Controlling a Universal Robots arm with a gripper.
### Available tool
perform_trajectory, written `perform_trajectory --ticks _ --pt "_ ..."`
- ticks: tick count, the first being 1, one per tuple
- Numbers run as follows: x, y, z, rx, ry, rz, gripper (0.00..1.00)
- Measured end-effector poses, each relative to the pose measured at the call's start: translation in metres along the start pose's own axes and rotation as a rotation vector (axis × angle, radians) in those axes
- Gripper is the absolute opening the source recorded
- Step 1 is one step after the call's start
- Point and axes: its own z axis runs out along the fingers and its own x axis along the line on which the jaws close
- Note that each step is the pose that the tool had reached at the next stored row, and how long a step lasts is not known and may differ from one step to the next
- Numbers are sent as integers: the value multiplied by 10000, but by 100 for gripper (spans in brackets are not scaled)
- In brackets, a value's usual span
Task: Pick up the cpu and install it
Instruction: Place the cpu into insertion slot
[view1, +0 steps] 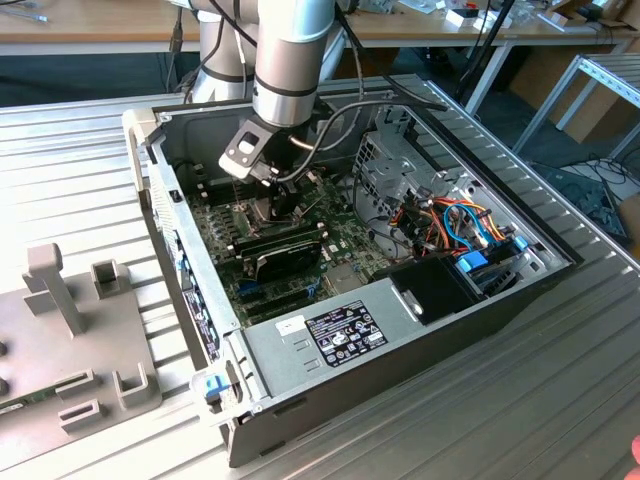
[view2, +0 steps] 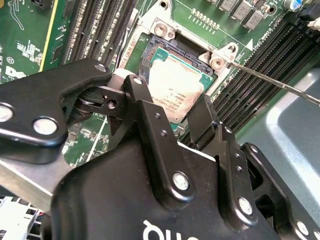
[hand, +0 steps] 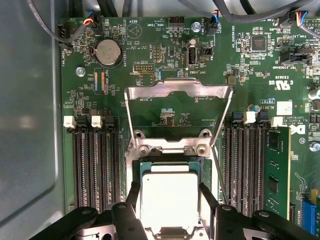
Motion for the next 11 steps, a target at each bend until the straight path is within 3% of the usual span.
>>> perform_trajectory --ticks 11 --pt "1 -7 15 2 1 -104 55"
